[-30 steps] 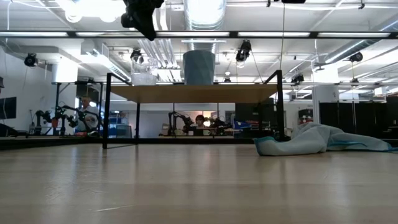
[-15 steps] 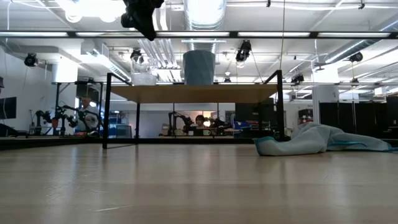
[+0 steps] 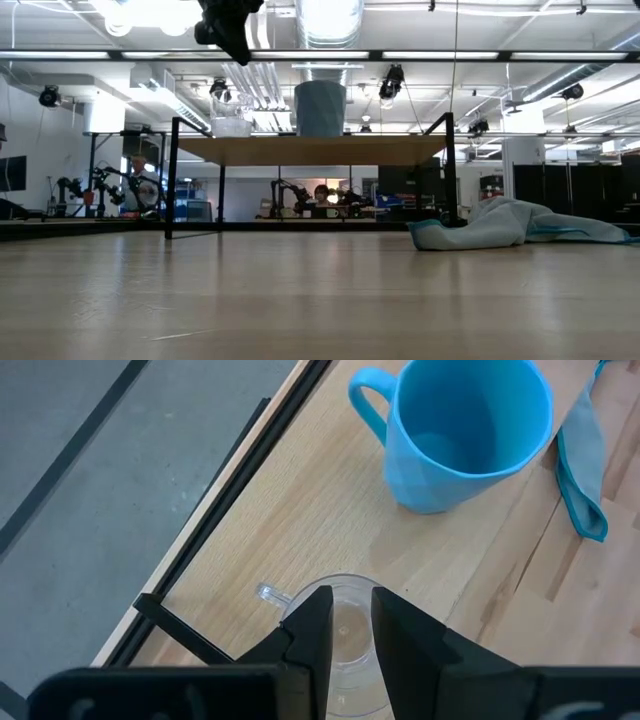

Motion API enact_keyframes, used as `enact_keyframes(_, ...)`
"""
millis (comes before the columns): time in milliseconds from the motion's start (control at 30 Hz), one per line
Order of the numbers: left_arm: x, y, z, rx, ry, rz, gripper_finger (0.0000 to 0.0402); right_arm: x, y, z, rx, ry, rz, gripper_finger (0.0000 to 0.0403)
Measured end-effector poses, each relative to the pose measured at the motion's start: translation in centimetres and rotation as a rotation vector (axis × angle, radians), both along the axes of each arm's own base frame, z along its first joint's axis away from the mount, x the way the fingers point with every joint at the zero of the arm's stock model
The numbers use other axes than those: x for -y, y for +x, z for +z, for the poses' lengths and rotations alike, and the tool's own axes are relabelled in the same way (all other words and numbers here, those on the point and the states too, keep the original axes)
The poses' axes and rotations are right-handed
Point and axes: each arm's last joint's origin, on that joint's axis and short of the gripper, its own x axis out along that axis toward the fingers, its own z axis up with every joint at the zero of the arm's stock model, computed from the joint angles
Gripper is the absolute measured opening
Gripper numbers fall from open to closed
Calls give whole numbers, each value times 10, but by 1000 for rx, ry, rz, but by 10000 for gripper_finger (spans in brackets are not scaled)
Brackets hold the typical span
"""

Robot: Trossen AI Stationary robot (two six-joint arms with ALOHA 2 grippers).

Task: Stack small to large cups/mugs on shelf
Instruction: Put the yellow cup on the shelf

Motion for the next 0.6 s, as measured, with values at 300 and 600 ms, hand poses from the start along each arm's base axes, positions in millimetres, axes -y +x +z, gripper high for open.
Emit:
enact_keyframes(300,0,0,0,0,0,0,59,-23,5,-34,112,32,-111,74)
enact_keyframes(600,0,0,0,0,0,0,59,-22,2,-42,98,-8,-153,70)
